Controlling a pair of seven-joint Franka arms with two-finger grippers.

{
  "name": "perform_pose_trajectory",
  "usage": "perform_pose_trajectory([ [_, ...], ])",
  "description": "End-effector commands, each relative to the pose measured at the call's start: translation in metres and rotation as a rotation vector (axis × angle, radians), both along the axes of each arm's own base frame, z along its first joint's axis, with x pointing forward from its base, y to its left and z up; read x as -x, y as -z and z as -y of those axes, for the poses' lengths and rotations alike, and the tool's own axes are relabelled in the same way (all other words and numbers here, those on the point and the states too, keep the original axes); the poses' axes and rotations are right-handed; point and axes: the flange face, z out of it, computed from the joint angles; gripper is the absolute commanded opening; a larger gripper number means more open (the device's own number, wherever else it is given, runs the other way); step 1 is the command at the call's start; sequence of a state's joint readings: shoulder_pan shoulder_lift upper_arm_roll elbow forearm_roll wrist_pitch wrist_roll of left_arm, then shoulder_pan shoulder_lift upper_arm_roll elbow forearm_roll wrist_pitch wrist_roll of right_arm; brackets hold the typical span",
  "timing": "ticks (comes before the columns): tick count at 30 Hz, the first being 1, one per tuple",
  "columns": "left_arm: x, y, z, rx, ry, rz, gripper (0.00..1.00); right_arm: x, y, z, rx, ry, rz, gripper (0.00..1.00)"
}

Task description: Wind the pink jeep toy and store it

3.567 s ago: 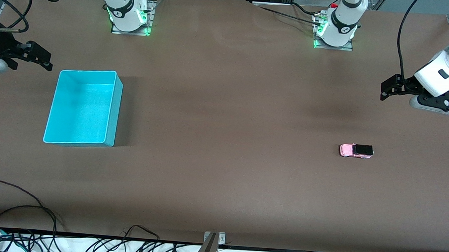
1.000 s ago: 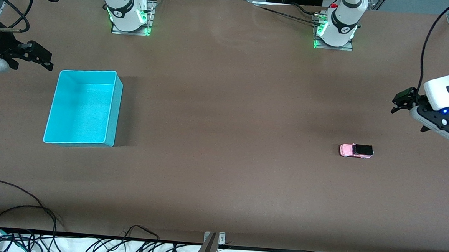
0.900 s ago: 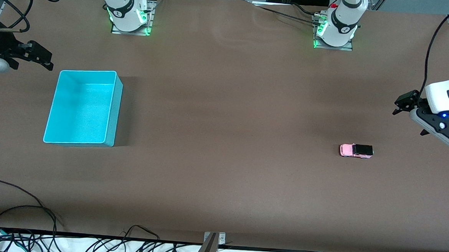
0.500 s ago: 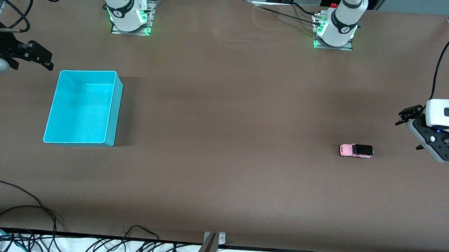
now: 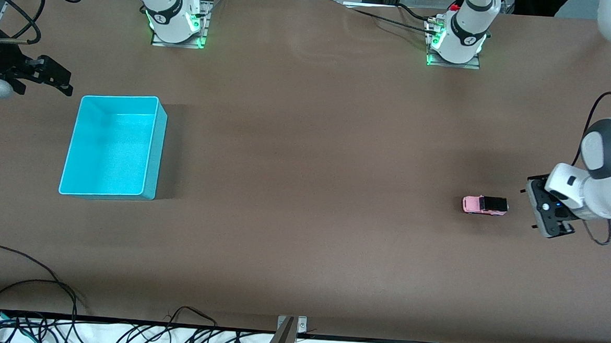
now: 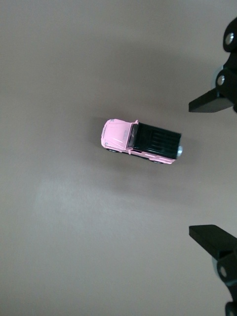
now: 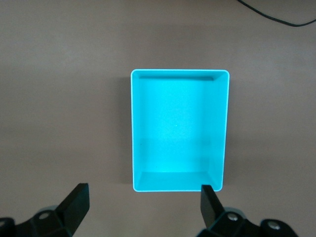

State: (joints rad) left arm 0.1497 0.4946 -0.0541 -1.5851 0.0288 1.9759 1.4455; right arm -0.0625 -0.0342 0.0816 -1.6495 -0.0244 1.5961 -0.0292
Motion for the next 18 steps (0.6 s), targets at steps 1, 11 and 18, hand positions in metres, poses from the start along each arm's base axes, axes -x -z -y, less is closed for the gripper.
perform_pose_trajectory([
  [1, 0.011, 0.035, -0.001, -0.003, 0.115, 0.016, 1.0, 0.001, -0.003, 0.0, 0.011, -0.002, -0.007, 1.0],
  [11, 0.037, 0.091, 0.006, 0.005, 0.215, 0.061, 1.0, 0.001, -0.003, 0.0, 0.011, -0.002, -0.007, 1.0],
  [18, 0.05, 0.115, 0.008, 0.0, 0.23, 0.106, 1.0, 0.001, -0.003, 0.0, 0.011, -0.002, -0.007, 1.0],
])
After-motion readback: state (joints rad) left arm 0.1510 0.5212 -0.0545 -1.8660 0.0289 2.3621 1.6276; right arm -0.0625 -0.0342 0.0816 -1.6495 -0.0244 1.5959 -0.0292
